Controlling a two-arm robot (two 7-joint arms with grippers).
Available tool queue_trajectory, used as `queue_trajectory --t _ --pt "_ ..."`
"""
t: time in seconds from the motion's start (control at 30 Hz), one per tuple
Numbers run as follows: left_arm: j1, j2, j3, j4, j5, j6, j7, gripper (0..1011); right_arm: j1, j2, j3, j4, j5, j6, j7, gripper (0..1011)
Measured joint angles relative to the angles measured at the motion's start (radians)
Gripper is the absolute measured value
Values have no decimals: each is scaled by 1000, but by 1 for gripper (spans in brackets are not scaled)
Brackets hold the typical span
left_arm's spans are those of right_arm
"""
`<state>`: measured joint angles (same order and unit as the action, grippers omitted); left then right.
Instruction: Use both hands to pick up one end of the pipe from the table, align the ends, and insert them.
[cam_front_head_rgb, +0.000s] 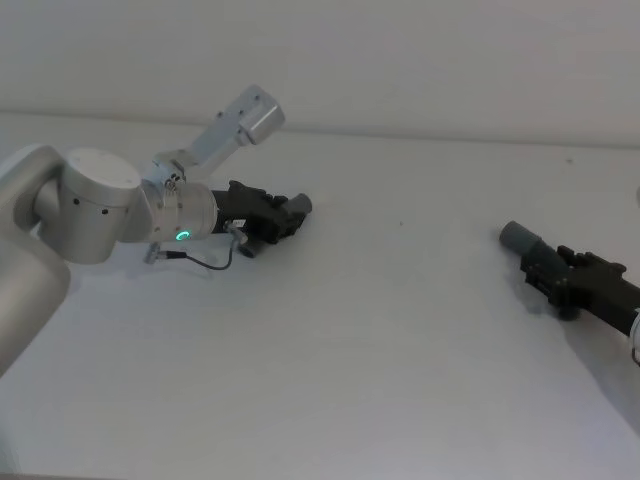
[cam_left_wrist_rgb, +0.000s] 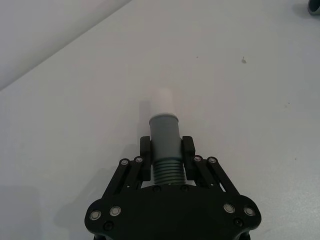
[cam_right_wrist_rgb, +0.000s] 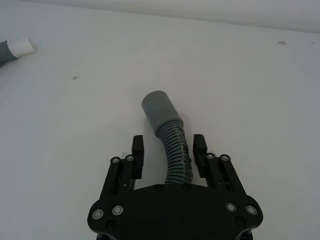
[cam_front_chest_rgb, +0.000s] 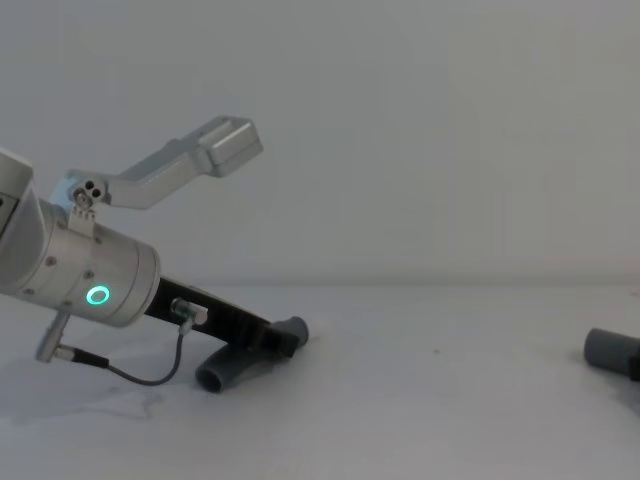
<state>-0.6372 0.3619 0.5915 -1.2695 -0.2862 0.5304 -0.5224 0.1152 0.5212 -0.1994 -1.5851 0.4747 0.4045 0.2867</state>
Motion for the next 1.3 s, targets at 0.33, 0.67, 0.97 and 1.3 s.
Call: queue_trajectory --t 0.33,0.67,0.97,1.3 --pt "0 0 0 0 0 0 0 354 1 0 -1 1 0 1 -2 309" --pt "0 0 0 0 0 0 0 355 2 0 -2 2 0 2 -2 165" --pt "0 1 1 -2 3 -4 0 354 2 0 -3 2 0 2 -2 164" --pt "-4 8 11 -23 24 -33 -7 355 -1 10 -9 -3 17 -33 45 162"
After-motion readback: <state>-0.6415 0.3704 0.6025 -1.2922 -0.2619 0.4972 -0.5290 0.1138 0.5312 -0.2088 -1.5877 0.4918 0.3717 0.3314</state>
